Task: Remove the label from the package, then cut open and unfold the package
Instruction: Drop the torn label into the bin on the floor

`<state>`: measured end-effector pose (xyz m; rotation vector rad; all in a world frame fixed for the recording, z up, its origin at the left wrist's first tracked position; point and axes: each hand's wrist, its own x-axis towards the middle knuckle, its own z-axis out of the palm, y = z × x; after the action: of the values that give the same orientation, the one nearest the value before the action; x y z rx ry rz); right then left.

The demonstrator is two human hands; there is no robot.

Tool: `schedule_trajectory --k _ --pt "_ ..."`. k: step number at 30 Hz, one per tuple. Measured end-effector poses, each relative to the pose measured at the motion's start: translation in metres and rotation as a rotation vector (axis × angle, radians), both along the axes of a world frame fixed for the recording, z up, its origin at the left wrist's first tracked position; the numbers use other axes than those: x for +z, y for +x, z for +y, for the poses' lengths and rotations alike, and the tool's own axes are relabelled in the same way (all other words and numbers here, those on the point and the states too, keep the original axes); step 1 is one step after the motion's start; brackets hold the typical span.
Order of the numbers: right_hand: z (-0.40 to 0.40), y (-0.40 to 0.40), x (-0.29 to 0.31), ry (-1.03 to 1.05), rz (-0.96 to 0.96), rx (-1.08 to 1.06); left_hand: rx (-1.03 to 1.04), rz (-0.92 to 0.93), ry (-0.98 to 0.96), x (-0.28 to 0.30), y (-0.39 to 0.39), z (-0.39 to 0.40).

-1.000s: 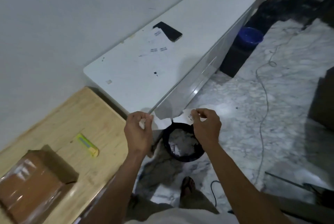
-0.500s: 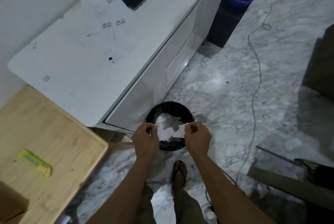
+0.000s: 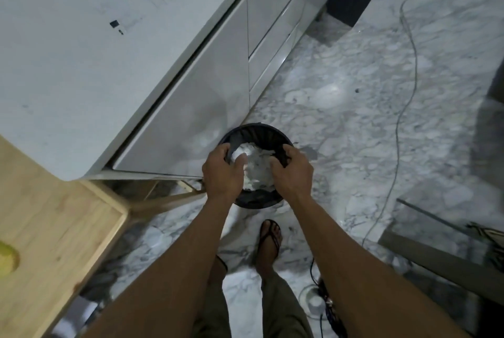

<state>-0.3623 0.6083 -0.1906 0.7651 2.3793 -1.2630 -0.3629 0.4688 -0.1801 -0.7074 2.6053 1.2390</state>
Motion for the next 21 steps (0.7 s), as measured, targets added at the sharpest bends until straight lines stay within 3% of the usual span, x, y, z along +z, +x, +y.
schedule_trajectory --k 11,21 --pt "0.004 0.002 0.077 -0.044 0.005 0.045 0.009 -0.045 0.041 0.079 0.019 -0.003" --pt "0.006 0.035 0.166 -0.034 0.085 0.105 0.085 0.035 0.012 0.171 0.061 -0.015"
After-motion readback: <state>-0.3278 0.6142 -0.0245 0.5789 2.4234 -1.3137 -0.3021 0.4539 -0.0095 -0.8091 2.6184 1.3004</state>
